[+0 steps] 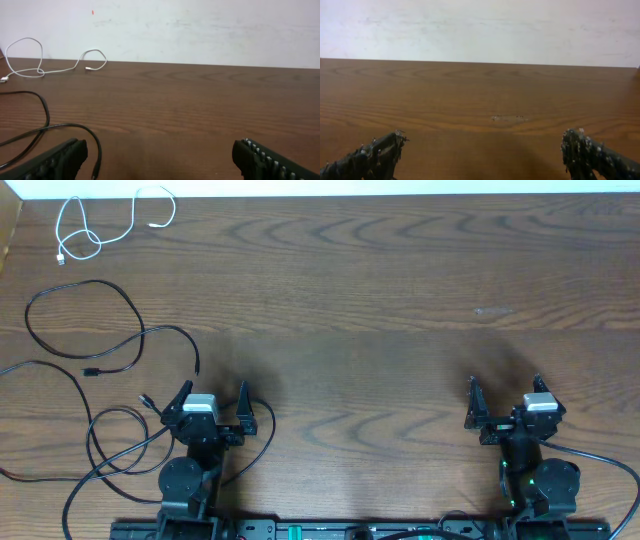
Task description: Untangle cables
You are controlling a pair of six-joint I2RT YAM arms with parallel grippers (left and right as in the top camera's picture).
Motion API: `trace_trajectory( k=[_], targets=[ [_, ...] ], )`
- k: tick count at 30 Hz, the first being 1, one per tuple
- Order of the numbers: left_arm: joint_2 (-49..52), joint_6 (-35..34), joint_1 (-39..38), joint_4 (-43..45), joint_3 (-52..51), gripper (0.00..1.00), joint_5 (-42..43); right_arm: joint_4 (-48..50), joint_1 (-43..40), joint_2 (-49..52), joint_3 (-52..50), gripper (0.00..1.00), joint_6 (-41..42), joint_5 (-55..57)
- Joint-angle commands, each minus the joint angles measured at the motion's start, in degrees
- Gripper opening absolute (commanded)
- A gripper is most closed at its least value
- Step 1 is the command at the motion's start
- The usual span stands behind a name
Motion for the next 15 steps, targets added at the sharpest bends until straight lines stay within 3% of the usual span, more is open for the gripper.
trace_trajectory(
  k=[1,15],
  targets=[
    [-0.42,0.96,-0.2,-1.81,-1.31,0.98,-1.79,-0.26,0.17,-0.35,-0.13,0.99,-0.85,0.48],
    [-0.42,0.96,-0.17,-1.81,-1.31,0.98,-1.79,-0.26,0.17,-0.35,-0.13,0.99,-0.85,0.48]
  ],
)
